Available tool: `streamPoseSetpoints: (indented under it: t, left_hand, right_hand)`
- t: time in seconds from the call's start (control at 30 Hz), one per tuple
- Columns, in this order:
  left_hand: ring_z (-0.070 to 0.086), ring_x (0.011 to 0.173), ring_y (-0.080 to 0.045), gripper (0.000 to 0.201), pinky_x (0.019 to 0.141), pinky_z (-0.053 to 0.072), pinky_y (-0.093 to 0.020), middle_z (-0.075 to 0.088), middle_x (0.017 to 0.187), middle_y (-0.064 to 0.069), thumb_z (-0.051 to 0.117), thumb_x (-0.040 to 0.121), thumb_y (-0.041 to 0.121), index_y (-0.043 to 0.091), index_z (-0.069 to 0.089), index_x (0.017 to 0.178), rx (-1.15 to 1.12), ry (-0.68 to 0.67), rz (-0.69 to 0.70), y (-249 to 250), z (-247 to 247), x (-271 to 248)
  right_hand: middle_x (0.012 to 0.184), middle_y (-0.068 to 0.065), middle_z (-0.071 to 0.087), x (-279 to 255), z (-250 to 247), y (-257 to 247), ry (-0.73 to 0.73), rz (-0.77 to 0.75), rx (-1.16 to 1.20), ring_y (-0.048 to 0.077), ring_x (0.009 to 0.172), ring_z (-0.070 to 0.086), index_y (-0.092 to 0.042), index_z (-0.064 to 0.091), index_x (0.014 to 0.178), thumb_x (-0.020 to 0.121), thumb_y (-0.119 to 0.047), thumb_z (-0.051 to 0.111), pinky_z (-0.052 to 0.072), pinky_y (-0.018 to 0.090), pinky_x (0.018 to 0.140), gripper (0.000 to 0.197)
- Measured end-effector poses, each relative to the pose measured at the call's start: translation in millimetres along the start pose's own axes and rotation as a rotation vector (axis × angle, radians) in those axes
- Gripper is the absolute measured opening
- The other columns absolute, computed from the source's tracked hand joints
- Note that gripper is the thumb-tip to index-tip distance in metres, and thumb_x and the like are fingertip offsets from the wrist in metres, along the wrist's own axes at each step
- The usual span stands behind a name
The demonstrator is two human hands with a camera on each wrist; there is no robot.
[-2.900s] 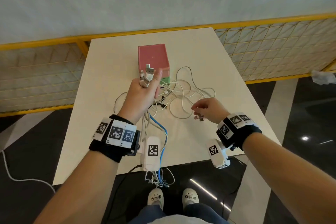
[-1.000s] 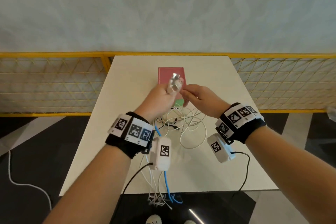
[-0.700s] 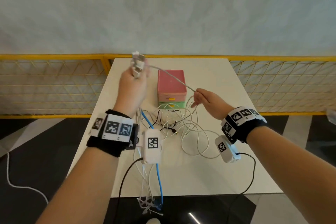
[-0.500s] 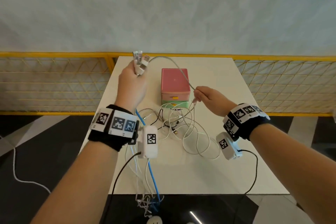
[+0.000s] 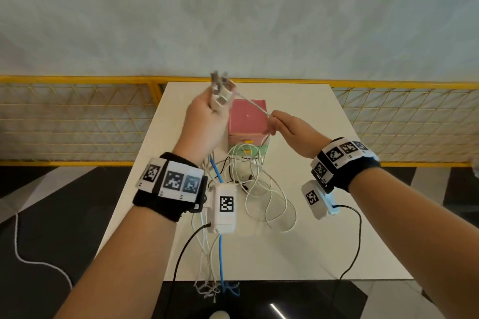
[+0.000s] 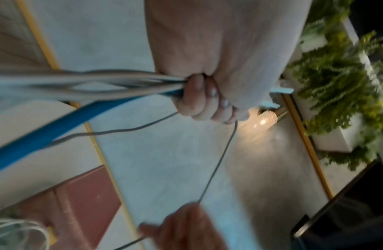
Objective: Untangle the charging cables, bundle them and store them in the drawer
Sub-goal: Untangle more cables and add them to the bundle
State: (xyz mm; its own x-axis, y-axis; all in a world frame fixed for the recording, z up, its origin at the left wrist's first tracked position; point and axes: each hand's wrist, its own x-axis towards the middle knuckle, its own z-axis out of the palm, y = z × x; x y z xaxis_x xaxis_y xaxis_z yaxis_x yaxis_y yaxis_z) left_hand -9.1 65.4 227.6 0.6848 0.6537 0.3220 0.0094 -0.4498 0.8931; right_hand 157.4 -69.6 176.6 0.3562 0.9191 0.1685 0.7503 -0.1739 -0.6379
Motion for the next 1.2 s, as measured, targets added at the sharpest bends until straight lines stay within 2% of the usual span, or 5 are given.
streamPoseSetpoints:
  t: [0.27, 0.4, 0.83, 1.07, 1.2]
  left_hand:
    - [0.04, 0.046, -0.004, 0.018, 0.053, 0.038, -0.023, 0.055, 0.059, 0.013, 0.052, 0.099, 0.023, 0.021, 0.064, 0.111, -0.046, 0.202, 0.03, 2, -23, 13]
    - [0.054, 0.062, -0.007, 0.033, 0.055, 0.041, -0.02, 0.067, 0.093, 0.002, 0.048, 0.1, 0.017, 0.025, 0.056, 0.13, 0.207, -0.085, 0.093, 1, 2, 4]
    - [0.033, 0.044, -0.009, 0.026, 0.05, 0.027, -0.027, 0.044, 0.044, 0.013, 0.05, 0.098, 0.028, 0.028, 0.058, 0.074, -0.044, 0.125, 0.04, 3, -16, 17]
    - [0.064, 0.084, -0.014, 0.052, 0.074, 0.051, -0.023, 0.065, 0.109, 0.007, 0.054, 0.098, 0.017, 0.033, 0.039, 0.145, 0.224, -0.131, 0.037, -15, -8, 15]
    - [0.048, 0.058, -0.013, 0.017, 0.05, 0.034, -0.018, 0.055, 0.066, 0.009, 0.053, 0.096, 0.016, 0.032, 0.06, 0.093, 0.198, -0.254, -0.047, -19, 6, 9]
  right_hand:
    - [0.081, 0.011, 0.053, 6, 1, 4, -0.018, 0.088, -0.085, 0.034, 0.082, 0.054, -0.01, 0.049, 0.079, 0.102, -0.022, 0.032, 0.04, 0.034, 0.072, 0.031]
    - [0.081, 0.012, 0.053, 17, -6, -21, 0.021, -0.106, -0.145, 0.023, 0.073, 0.05, -0.006, 0.052, 0.085, 0.101, -0.02, 0.036, 0.042, 0.025, 0.072, 0.027]
    - [0.087, 0.01, 0.056, 9, 20, 25, -0.06, 0.125, -0.076, 0.027, 0.082, 0.053, -0.01, 0.051, 0.085, 0.102, -0.014, 0.032, 0.037, 0.028, 0.073, 0.026]
    - [0.076, -0.013, 0.047, 24, 5, -11, 0.025, -0.079, -0.11, 0.003, 0.07, 0.047, -0.014, 0.053, 0.084, 0.101, -0.016, 0.039, 0.035, 0.022, 0.069, 0.022]
    - [0.089, -0.002, 0.053, 32, -11, -25, 0.126, -0.212, -0.166, 0.01, 0.078, 0.05, -0.009, 0.06, 0.097, 0.099, -0.018, 0.044, 0.038, 0.012, 0.073, 0.019]
